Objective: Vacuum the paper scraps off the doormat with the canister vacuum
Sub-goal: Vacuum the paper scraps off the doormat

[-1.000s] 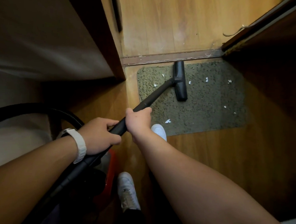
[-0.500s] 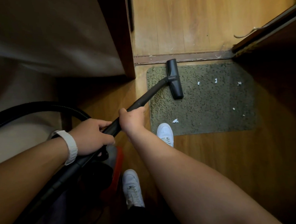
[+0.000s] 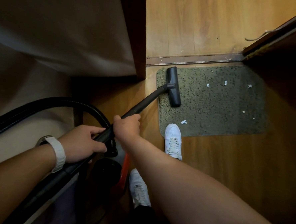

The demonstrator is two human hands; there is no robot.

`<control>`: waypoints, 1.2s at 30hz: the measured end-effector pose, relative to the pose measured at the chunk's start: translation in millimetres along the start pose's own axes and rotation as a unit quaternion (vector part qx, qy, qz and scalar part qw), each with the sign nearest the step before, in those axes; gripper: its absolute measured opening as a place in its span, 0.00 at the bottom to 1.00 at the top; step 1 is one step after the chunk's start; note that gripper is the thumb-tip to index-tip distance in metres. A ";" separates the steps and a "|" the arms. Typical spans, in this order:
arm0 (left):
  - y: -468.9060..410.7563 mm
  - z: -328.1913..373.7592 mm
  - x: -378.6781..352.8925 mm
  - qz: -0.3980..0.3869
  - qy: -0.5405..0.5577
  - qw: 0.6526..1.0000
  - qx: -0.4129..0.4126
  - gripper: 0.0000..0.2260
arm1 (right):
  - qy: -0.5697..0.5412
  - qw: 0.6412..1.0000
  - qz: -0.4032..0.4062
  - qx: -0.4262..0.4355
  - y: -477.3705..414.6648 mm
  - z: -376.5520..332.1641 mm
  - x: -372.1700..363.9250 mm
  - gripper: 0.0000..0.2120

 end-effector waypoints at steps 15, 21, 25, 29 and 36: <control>-1.3 -0.8 -2.0 0.004 -0.035 0.999 -0.024 0.21 | -0.014 0.999 0.029 -0.001 0.4 4.8 5.1 0.25; -12.9 17.3 -5.3 -0.010 -0.040 0.999 -0.017 0.19 | -0.024 0.999 0.041 0.002 -8.4 -6.4 21.4 0.25; -27.2 40.6 -12.2 -0.013 -0.053 0.998 -0.025 0.21 | -0.022 0.998 0.065 0.006 -18.4 -16.2 44.5 0.24; -40.5 61.0 -24.0 -0.027 -0.059 0.998 -0.023 0.20 | -0.018 0.996 0.083 0.007 -27.7 -19.6 68.5 0.24; -60.6 94.0 -41.3 -0.038 -0.089 0.994 -0.042 0.19 | -0.039 0.994 0.105 0.007 -36.6 -30.5 102.3 0.22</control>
Point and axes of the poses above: each hand's wrist, its own y-axis away from the middle knuckle, its own x-axis out of the back of the hand, z = x × y, the point moved 5 cm from there along -y, towards the middle knuckle, and after that the axes turned 1 degree about -y, right-handed, at the moved point
